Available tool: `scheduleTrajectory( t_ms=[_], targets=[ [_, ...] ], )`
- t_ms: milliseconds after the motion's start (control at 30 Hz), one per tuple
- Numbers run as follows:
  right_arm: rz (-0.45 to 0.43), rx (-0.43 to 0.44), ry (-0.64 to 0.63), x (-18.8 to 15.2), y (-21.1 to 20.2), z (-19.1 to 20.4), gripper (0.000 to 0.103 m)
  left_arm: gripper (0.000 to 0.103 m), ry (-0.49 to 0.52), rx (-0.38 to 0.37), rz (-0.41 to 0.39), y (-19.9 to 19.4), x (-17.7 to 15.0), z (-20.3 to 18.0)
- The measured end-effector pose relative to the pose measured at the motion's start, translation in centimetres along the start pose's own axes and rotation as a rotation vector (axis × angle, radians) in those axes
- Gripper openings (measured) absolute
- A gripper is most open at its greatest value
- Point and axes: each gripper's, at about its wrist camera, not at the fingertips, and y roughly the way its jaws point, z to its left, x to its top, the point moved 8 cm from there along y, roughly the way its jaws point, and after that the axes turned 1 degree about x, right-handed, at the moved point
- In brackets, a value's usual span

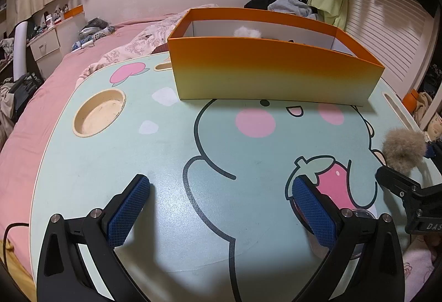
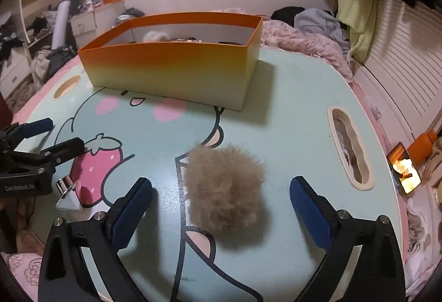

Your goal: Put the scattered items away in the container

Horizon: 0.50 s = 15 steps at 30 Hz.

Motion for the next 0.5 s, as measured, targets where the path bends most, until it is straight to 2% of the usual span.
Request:
scheduleTrajectory(
  t_ms=[100, 133, 267, 333, 400, 500],
  targets=[
    [0.002, 0.005, 0.0, -0.1, 0.1, 0.0, 0.101, 0.103, 0.006, -0.011, 0.003, -0.5, -0.2, -0.1],
    [0.002, 0.008, 0.002, -0.1, 0.2, 0.0, 0.101, 0.103, -0.001, -0.034, -0.001, -0.8, -0.1, 0.0],
    [0.002, 0.014, 0.013, -0.3, 0.2, -0.1, 0.102, 0.103, -0.062, -0.193, -0.103, -4.0, 0.7, -0.4],
    [-0.006, 0.019, 0.026, -0.3, 0.1, -0.1, 0.102, 0.103, 0.052, -0.247, -0.134, -6.3, 0.6, -2.7],
    [-0.036, 0.06, 0.079, -0.1, -0.4, -0.7, 0.102, 0.1, 0.178, -0.227, -0.128, -7.1, -0.1, -4.8],
    [-0.076, 0.096, 0.187, 0.0, -1.1, -2.5, 0.102, 0.078, 0.296, -0.202, -0.092, -6.9, -1.8, -7.1]
  ],
)
